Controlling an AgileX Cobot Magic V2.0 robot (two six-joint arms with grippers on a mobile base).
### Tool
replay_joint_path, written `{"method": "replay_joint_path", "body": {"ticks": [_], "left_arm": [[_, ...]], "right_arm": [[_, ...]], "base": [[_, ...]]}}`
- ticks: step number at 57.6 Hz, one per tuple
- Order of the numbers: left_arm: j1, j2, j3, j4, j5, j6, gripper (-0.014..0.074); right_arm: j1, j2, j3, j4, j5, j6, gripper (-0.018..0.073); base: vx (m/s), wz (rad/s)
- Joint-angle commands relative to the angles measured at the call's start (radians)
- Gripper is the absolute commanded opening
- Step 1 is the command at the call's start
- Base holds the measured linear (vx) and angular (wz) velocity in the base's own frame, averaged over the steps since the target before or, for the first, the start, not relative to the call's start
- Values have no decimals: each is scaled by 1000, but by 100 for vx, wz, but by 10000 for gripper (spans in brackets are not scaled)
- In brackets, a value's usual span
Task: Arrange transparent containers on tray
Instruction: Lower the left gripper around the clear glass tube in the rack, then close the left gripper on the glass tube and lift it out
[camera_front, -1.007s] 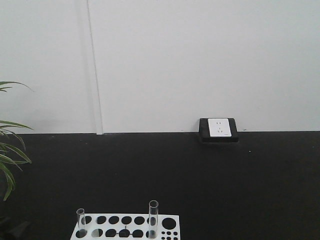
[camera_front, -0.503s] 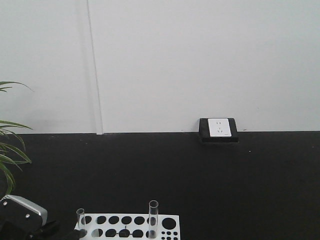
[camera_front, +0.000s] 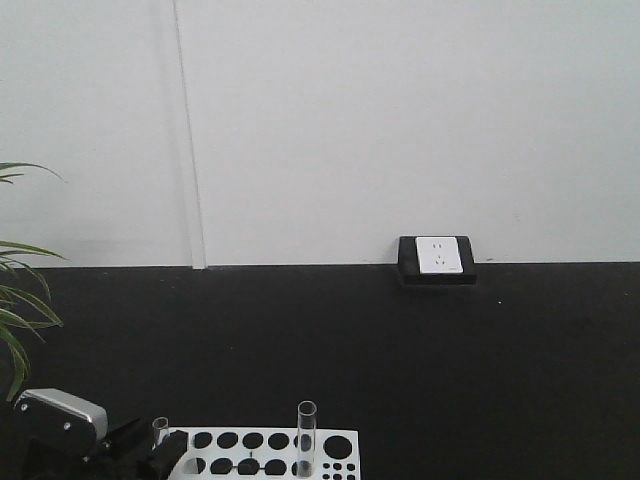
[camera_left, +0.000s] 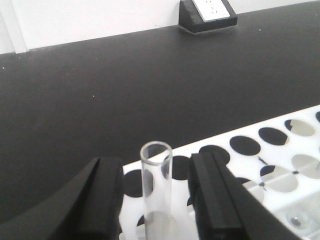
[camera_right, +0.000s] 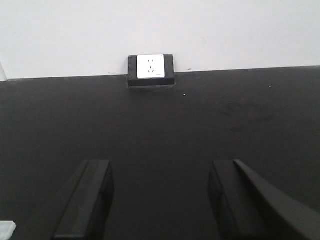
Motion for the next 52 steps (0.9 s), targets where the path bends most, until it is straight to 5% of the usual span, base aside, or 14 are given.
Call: {"method": "replay_joint_path", "body": {"ticks": [1, 52], "left_arm": [[-7, -1, -28, -18, -125, -25, 437], [-7, 98, -105, -39, -55, -44, 435]], "right_arm": [[-5, 5, -31, -5, -66, -5, 488], [-5, 5, -31, -9, -54, -6, 488]], "base": [[0, 0], [0, 0]]}}
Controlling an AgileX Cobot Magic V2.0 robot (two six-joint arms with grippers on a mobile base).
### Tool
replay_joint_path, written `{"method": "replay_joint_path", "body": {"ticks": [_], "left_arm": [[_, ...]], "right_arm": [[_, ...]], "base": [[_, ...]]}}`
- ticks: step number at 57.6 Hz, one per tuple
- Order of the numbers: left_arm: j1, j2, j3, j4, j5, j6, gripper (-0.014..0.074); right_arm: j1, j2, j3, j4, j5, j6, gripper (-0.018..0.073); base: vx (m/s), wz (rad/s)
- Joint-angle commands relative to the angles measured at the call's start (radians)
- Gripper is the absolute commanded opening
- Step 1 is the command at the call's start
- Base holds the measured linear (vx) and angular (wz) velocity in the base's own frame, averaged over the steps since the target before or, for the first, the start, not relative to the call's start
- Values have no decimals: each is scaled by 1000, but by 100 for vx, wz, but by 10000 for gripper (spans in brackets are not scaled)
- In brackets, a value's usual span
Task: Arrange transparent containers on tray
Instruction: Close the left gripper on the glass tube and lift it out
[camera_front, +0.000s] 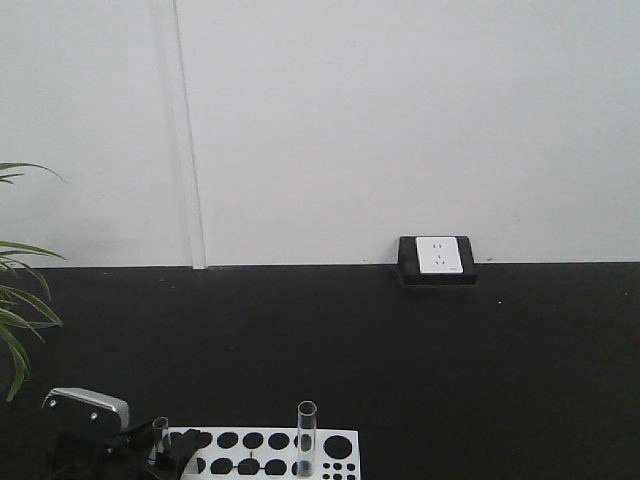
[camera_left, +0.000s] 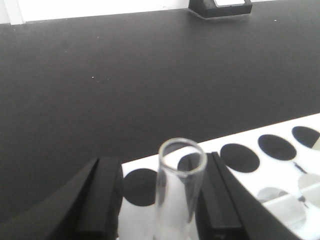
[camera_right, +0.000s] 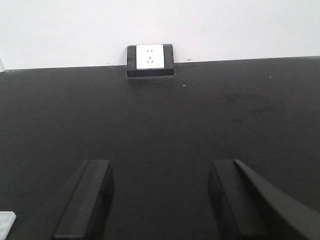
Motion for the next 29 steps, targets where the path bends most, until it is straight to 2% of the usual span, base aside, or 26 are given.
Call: {"method": "replay_joint_path", "body": {"ticks": [1, 19, 29], "left_arm": [[-7, -35, -26, -12, -44, -9, 435], [-7, -35, -26, -12, -38, -9, 427], [-7, -35, -26, -12, -44, -9, 360]], "right_arm": [[-5, 5, -31, -10, -79, -6, 488], [-5, 5, -31, -10, -79, -6, 488], [-5, 5, -31, -10, -79, -6, 488]], "base": [[0, 0], [0, 0], [0, 0]]}}
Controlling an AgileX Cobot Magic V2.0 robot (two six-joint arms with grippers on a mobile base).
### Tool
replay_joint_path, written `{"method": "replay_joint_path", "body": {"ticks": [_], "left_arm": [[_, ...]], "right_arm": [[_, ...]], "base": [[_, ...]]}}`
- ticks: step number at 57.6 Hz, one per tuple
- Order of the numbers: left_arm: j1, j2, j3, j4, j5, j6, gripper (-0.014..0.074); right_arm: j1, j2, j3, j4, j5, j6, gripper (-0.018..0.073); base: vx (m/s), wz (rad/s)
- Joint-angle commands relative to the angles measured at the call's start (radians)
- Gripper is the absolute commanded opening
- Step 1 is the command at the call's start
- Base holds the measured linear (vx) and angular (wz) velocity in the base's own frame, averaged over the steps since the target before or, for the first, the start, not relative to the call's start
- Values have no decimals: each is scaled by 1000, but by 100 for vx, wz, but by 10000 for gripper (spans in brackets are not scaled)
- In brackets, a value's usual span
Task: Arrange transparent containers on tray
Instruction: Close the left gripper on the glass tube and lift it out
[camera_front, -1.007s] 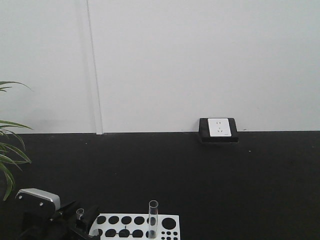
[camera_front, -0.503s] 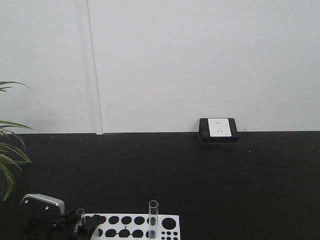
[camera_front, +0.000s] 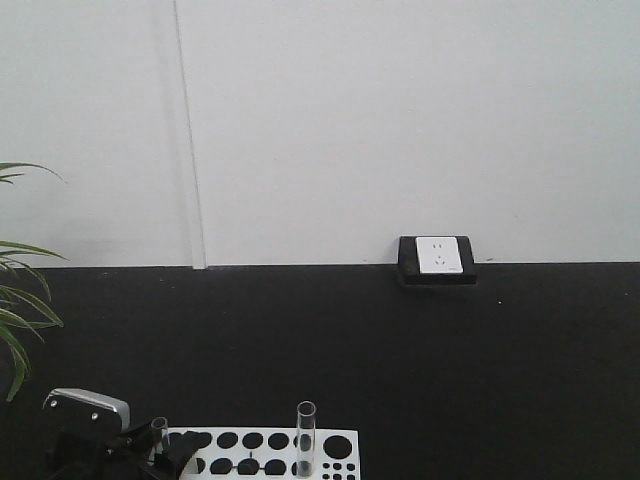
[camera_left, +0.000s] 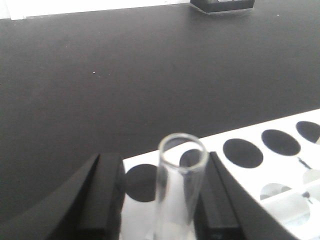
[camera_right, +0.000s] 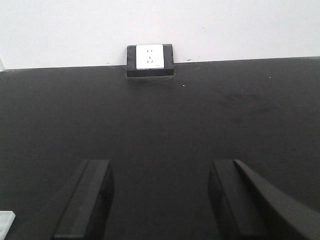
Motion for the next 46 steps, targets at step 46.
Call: {"method": "replay_joint_path", "body": {"ticks": [46], "left_arm": [[-6, -140, -27, -12, -151, -9, 45]], "right_arm": [[-5, 5, -31, -8, -79, -6, 488]], "base": [[0, 0]]}}
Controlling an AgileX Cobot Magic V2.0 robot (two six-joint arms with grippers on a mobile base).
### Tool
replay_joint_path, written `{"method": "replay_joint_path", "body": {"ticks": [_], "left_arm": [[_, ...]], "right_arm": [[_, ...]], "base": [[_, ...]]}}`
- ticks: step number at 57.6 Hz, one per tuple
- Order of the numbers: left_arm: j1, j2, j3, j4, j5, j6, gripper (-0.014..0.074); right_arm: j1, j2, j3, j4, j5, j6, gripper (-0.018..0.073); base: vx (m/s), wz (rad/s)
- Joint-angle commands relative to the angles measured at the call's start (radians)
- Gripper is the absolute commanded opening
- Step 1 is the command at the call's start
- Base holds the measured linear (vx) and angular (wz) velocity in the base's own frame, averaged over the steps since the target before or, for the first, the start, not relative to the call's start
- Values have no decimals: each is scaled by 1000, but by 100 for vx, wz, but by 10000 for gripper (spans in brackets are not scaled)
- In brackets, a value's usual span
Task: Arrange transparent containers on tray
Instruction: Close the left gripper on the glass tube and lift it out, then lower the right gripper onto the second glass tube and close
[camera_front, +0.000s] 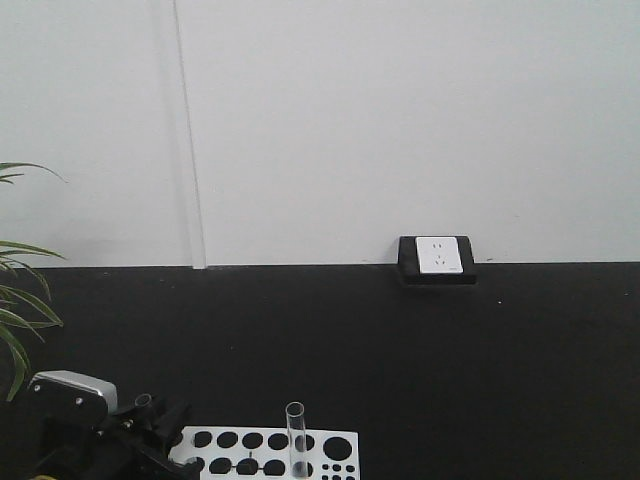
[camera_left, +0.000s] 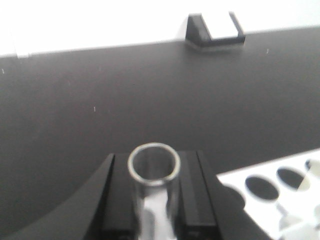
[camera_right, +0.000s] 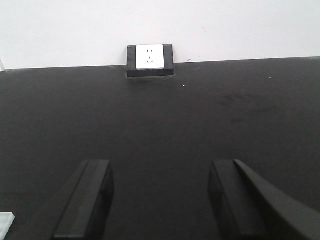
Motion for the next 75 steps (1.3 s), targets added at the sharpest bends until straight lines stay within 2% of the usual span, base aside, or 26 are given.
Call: {"method": "replay_joint_path", "body": {"ticks": [1, 20, 39, 46, 52, 63, 69, 75], "left_arm": [[-6, -76, -27, -9, -95, -9, 45], [-6, -288, -27, -7, -68, -8, 45], [-6, -504, -27, -6, 157, -4, 46], [-6, -564, -27, -7, 271, 47, 47], [-6, -598, -27, -9, 358, 96, 47], [-6, -616, -27, -9, 405, 101, 47], [-6, -614, -27, -9, 400, 99, 47], [-6, -614, -27, -9, 399, 99, 47]], "right_arm": [[-5, 5, -31, -7, -79, -6, 488], [-5, 5, -31, 5, -118, -5, 488], [-5, 5, -31, 64, -160, -2, 488], [5, 15, -31, 74, -155, -49, 488], [84, 51, -31, 87, -170, -127, 488], [349, 199, -31, 107, -278, -163, 488], [472, 317, -31, 107, -408, -161, 488], [555, 438, -31, 107, -570, -154, 488]], "base": [[0, 0], [0, 0], [0, 0], [0, 0], [0, 0], [0, 0], [0, 0], [0, 0]]}}
